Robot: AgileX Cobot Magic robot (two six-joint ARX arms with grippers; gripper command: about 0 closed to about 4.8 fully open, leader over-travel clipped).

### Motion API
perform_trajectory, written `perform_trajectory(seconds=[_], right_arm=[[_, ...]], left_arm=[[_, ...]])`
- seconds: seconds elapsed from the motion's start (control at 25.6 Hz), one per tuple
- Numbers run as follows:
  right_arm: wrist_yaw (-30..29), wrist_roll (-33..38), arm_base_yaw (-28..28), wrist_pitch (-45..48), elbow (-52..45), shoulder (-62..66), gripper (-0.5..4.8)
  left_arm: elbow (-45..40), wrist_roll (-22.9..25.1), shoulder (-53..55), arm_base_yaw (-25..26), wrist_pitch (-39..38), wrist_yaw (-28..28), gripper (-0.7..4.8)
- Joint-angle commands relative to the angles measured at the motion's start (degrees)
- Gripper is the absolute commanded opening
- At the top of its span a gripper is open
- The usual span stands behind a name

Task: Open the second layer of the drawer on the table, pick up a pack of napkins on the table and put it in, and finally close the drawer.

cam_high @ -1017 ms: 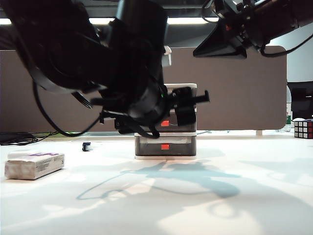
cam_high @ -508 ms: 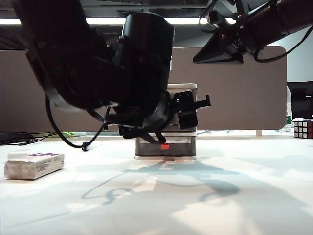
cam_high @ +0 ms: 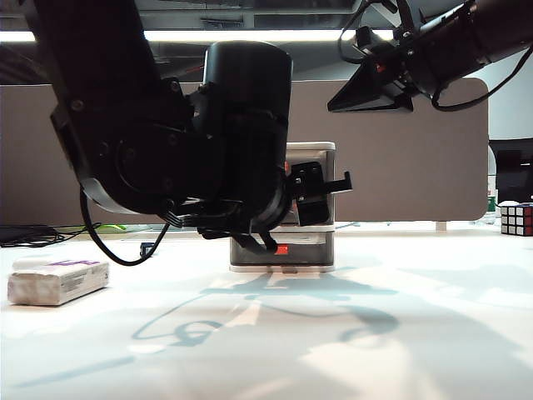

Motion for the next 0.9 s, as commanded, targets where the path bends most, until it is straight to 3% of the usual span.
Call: perform_trajectory(seconds=[0.04, 0.9], right_arm=[[-0.1, -0.3, 0.0, 0.8, 0.3, -0.1, -0.05], [-0.1, -0.3, 0.1, -0.4, 0.2, -0.1, -0.05]], left_arm=[[1.6, 0.3, 1.0, 0.3, 0.8, 0.1, 3.0], [2.6, 1.4, 2.4, 2.5, 1.2, 4.9, 2.71]])
